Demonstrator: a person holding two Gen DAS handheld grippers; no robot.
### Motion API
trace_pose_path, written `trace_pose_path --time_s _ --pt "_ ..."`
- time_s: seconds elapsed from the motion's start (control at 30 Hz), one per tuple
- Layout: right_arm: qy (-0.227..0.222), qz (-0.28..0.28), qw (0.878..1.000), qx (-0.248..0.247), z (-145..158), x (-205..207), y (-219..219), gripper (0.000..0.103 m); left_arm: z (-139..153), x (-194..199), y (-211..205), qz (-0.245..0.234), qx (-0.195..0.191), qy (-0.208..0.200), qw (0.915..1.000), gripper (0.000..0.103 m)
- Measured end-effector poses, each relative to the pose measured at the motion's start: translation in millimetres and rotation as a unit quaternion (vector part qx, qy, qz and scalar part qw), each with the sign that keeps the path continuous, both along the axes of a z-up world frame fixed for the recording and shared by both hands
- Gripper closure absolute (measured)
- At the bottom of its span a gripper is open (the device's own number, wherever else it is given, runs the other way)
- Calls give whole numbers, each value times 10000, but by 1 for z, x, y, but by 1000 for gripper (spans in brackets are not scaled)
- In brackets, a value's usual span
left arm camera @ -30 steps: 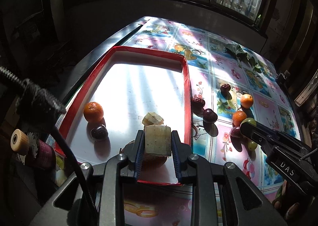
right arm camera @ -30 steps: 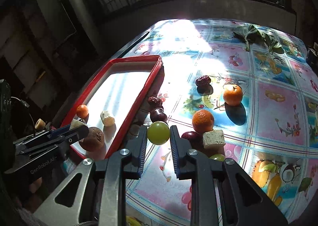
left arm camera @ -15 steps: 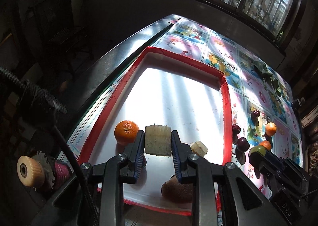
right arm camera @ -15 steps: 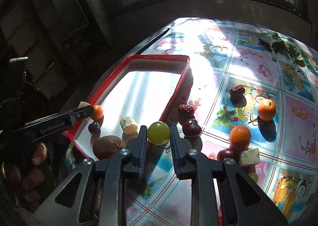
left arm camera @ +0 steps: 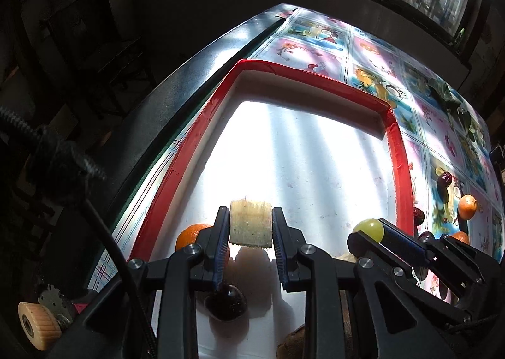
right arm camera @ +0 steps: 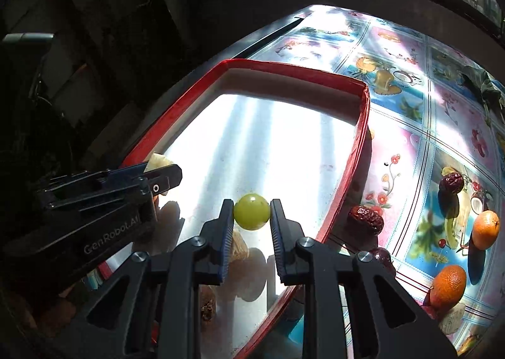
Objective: Organize fruits
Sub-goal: 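Carry the cube in the left tool and grape in the right tool over the tray, then open left tool to drop the cube while right tool releases the grape in the tray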
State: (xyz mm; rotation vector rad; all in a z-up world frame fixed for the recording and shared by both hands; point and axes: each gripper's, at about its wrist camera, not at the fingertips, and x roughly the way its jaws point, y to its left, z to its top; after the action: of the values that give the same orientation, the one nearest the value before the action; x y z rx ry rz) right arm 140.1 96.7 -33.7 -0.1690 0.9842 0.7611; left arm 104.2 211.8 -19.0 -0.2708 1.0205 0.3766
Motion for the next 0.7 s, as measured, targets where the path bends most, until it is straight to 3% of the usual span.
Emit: trace_pose_path --time_s 0.37,0.53,0.7 --pt "207 -27 9998 13 -6 12 -4 77 -6 5 -6 -105 204 114 9997 76" --pt "182 -42 9998 18 -6 13 -5 72 -4 2 -2 -54 84 101 9999 65" --pt "139 -107 9997 160 2 8 -15 69 1 -7 2 65 -87 11 9999 64"
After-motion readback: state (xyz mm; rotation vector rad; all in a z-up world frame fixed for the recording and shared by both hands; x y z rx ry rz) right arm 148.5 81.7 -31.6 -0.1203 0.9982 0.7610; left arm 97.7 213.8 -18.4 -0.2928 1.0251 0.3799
